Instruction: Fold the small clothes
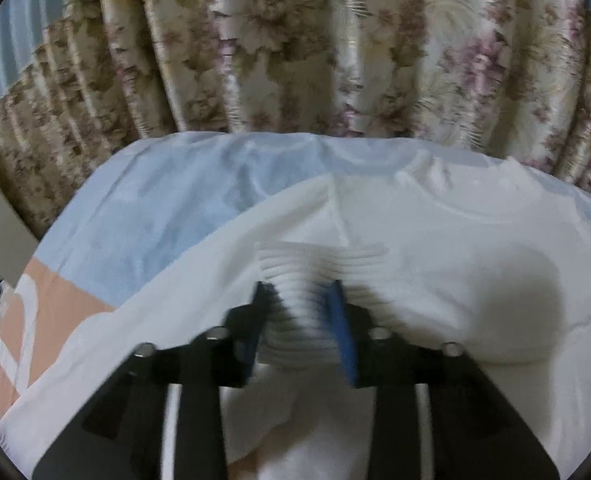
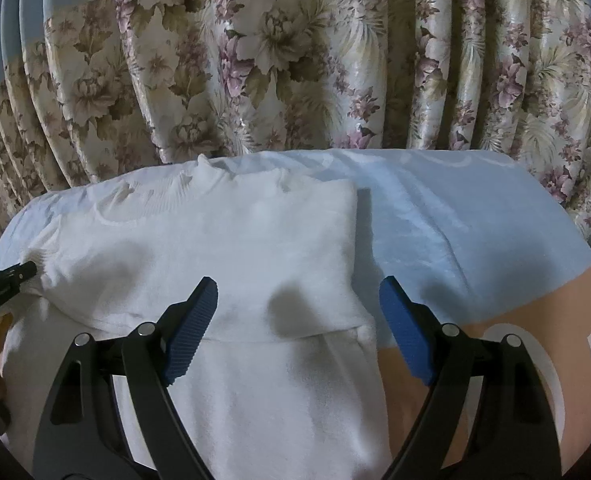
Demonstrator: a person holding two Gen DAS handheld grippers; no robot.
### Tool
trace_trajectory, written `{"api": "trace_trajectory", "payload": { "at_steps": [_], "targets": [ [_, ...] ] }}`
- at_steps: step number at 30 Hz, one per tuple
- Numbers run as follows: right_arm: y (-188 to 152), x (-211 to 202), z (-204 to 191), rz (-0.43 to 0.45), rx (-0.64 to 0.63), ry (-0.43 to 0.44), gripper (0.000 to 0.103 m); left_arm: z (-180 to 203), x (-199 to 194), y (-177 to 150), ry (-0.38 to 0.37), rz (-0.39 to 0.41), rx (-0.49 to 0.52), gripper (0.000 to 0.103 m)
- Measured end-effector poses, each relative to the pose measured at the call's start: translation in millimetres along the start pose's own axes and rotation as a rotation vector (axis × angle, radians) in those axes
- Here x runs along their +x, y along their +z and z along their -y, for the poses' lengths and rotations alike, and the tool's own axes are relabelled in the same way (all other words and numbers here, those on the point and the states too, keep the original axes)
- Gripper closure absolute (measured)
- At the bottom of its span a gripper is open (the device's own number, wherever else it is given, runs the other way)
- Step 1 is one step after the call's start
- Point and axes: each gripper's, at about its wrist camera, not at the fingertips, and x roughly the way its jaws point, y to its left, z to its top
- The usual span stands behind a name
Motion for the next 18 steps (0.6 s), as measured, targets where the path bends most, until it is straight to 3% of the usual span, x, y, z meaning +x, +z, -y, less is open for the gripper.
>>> {"api": "trace_trajectory", "payload": {
  "at_steps": [1, 2, 7, 12, 18],
  "targets": [
    [-1, 2, 0, -0.009, -0.005, -0.007, 0.019, -3, -1, 0, 0.012, 0.001, -0.013, 0.037],
    [-2, 7, 0, -0.038, -0.016, -0.038, 0.019, -5, -2, 0, 0.022, 0.007, -0.018, 0.030],
    [-6, 27, 11, -0.166, 0.010, -0.070, 0.016, -6, 4, -6, 0.074, -0.029, 0.063, 0.025],
    [-10, 19, 15, -0.158, 0.002, -0.084, 0.013, -9, -3, -11, 0.123, 0.008, 0.145, 0.024],
    [-20, -15, 5, -0.118, 0.001, -0.033, 0.013, -29, -34, -34, 0.001, 0.040, 0.075, 0.025]
  ]
}}
